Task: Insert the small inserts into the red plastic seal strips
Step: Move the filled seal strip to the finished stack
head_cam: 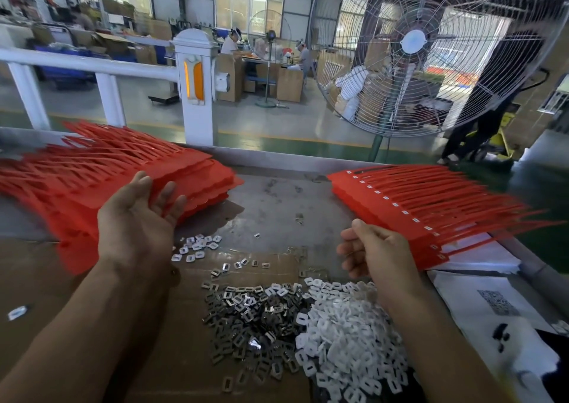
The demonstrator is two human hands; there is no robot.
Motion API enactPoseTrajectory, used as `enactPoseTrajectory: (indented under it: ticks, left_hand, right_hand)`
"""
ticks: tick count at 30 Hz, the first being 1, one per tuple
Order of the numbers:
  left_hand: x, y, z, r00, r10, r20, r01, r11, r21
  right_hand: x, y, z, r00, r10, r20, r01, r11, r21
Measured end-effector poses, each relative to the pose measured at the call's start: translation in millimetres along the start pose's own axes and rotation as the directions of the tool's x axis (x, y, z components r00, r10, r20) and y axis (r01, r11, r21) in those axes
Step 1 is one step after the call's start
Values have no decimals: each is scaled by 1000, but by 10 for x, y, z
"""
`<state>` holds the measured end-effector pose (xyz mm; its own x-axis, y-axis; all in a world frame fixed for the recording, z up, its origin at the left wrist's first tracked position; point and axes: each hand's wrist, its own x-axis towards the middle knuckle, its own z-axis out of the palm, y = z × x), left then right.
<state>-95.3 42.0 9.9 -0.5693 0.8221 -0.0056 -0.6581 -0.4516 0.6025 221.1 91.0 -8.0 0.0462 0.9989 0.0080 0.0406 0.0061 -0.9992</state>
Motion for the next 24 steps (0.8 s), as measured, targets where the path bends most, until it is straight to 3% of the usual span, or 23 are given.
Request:
enactPoseTrajectory:
  ticks: [6, 9, 13, 16, 19, 24]
  left_hand:
    - [-5, 39, 5, 997, -13, 71, 10, 999, 42]
    - [-119, -27, 103, 985, -2, 175, -18, 993, 114]
    - [-396, -292, 226, 925, -211, 315, 67, 908, 414]
    - [-528, -479, 247, 929, -339, 147, 224, 833, 505]
    - [-505, -510, 209, 894, -444, -59, 428, 809, 402]
    - [-454, -385, 205, 816, -564, -130, 579, 792, 195]
  right_hand:
    - [-6, 11, -6, 1000, -11, 23, 12, 999, -33]
    - [-4, 11, -7, 1000, -18, 19, 18, 999, -34]
    - [-7, 7, -20, 1000, -30, 9, 30, 999, -29]
    - [-11, 4, -29, 999, -39, -3, 39, 999, -30]
    - [-18, -2, -32, 999, -44, -6, 44, 998, -35]
    - [-22, -10, -24, 999, -49, -1, 49, 997, -56]
